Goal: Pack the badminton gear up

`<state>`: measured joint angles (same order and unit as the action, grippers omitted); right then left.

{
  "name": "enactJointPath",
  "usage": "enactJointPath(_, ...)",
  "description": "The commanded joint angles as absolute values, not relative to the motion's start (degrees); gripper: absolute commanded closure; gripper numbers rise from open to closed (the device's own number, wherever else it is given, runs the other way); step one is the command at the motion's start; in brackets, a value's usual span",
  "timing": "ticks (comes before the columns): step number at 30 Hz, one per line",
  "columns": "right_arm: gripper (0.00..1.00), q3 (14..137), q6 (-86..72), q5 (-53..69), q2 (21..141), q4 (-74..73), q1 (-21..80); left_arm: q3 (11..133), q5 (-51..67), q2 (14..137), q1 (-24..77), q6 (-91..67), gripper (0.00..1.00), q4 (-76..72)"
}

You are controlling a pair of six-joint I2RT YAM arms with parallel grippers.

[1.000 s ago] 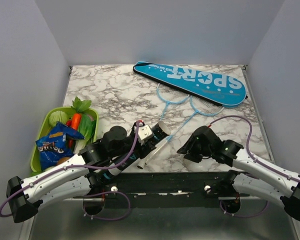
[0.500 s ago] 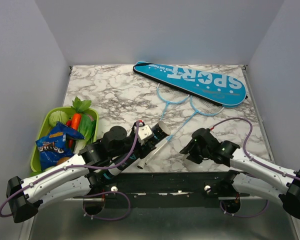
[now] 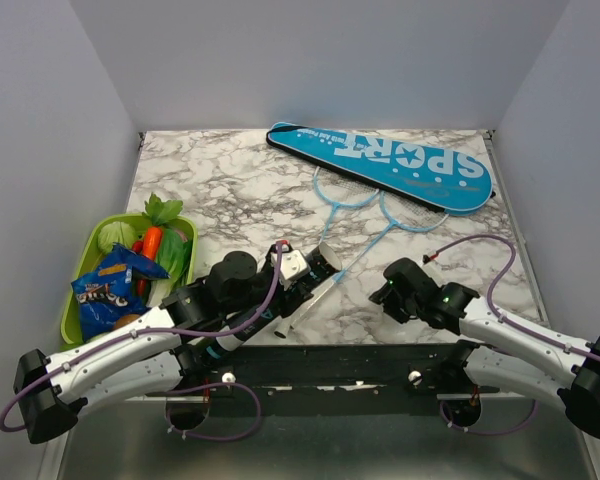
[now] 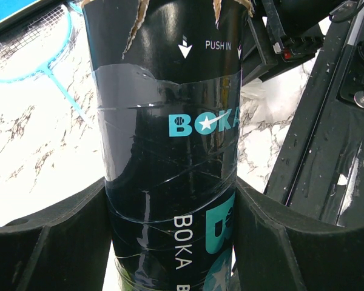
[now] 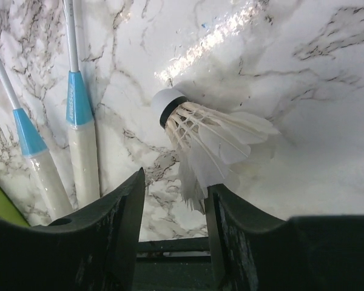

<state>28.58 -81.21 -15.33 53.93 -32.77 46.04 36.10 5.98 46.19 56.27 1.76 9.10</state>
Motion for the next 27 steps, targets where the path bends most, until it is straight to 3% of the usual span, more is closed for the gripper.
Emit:
enactJointPath(1, 0.53, 27.6, -81.83, -21.88, 53.52, -33.84, 45.53, 37.97, 5.89, 46.49, 56.43, 1.32, 0.86, 8.0)
enactJointPath(3, 0.6, 27.42, -81.83, -22.41, 53.7, -33.66, 45.26, 37.97, 5.89, 46.76, 56.43, 1.32, 0.86, 8.0)
enactJointPath(7, 0.88, 27.42, -81.56, -24.51, 53.61, -33.75, 45.18, 38.06, 5.98, 47.02, 56.43, 1.41, 0.86, 8.0)
enactJointPath(10, 0.99, 27.6, -80.08, -25.66, 52.83, -33.49, 45.26, 37.97, 6.06, 47.11, 56.43, 1.49, 0.86, 8.0)
enactJointPath(18, 0.99, 36.19, -62.95, -24.35, 48.96, -32.96, 45.26, 38.14, 8.35, 48.07, 56.43, 2.2, 0.86, 8.79)
enactJointPath(27, 0.99, 53.16, -36.49, -6.96, 49.48, -36.9, 45.26, 38.23, 16.86, 50.36, 56.43, 3.25, 0.86, 9.67)
